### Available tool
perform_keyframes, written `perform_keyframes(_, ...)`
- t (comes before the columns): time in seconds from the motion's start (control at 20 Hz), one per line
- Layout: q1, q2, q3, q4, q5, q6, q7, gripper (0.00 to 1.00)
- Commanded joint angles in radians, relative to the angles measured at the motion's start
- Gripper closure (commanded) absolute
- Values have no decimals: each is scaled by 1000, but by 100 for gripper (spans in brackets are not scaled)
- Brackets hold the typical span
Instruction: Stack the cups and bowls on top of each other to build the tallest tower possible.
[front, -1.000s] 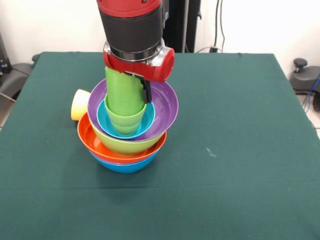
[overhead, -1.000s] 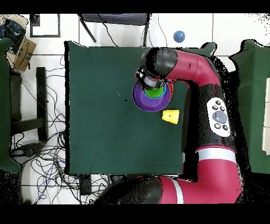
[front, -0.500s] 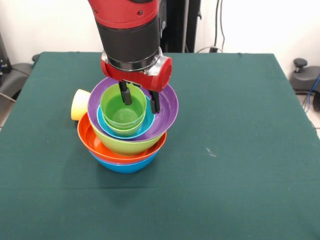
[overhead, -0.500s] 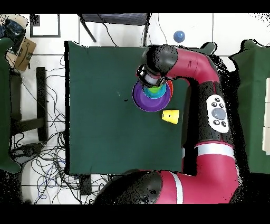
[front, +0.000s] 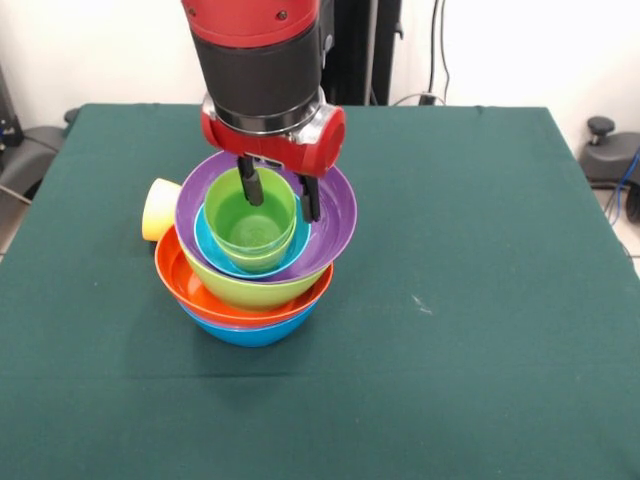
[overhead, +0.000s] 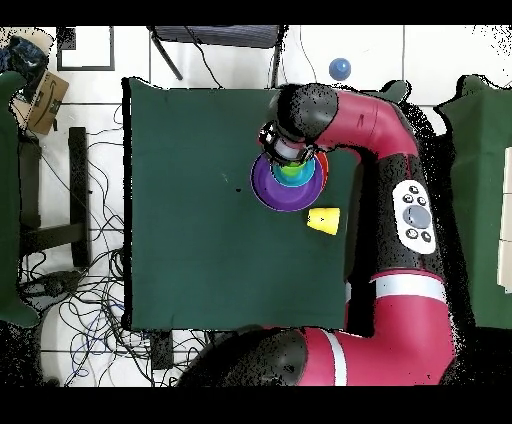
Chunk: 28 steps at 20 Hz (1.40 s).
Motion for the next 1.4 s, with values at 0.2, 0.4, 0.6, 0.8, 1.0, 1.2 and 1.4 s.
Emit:
perform_keyframes(0.2,33,-77,74,103,-34,7,-159,0)
perform_keyframes(0.4,32,-107,68,132,-33,3,-150,0)
perform_keyframes(0.6,22,-116,70,157,-44,-39,-159,0)
perform_keyframes(0.8,-4,-108,75,188,-60,-91,-186,0)
perform_keyframes(1.0,-38,-102,89,197,-63,-84,-237,0)
perform_keyframes(1.2,-65,-102,104,200,-64,-65,-277,0)
perform_keyframes(1.4,-99,-114,119,229,-69,-69,-303,0)
